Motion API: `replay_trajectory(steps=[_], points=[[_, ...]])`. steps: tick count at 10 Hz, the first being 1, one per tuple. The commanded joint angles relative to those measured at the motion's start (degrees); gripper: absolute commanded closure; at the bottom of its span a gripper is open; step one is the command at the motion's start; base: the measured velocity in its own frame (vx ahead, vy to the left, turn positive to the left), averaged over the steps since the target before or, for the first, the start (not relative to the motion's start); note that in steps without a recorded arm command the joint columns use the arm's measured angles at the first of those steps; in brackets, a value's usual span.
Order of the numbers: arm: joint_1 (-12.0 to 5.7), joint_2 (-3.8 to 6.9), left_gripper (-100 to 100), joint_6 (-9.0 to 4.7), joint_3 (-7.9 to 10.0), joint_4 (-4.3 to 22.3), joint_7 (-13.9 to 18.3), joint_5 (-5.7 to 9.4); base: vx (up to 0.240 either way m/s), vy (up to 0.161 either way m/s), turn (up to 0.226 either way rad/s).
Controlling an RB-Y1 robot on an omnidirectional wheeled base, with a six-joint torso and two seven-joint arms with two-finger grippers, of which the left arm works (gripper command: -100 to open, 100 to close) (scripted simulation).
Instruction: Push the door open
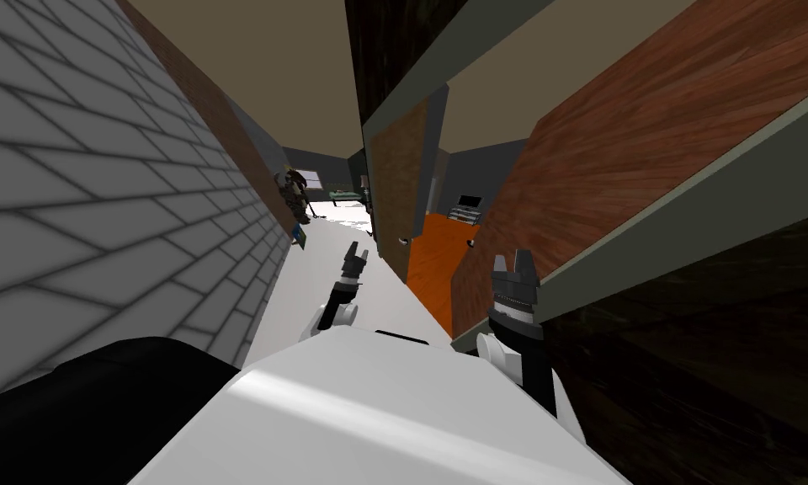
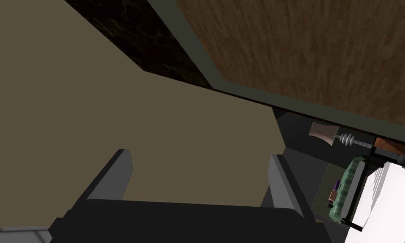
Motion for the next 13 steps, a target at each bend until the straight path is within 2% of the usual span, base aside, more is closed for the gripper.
replay_trajectory(steps=[1, 6, 13], points=[[-0.83, 0.15, -100, -0.57, -0.73, 2.14, -0.03, -0.25, 0.095, 0.050, -0.022], [-3.76, 0.87, -100, -2.34, -2.85, 9.48, 0.24, -0.85, 0.094, 0.060, -0.023], [-8.43, 1.60, -100, -5.17, -6.23, 21.05, 0.66, -1.82, 0.093, 0.064, -0.025]])
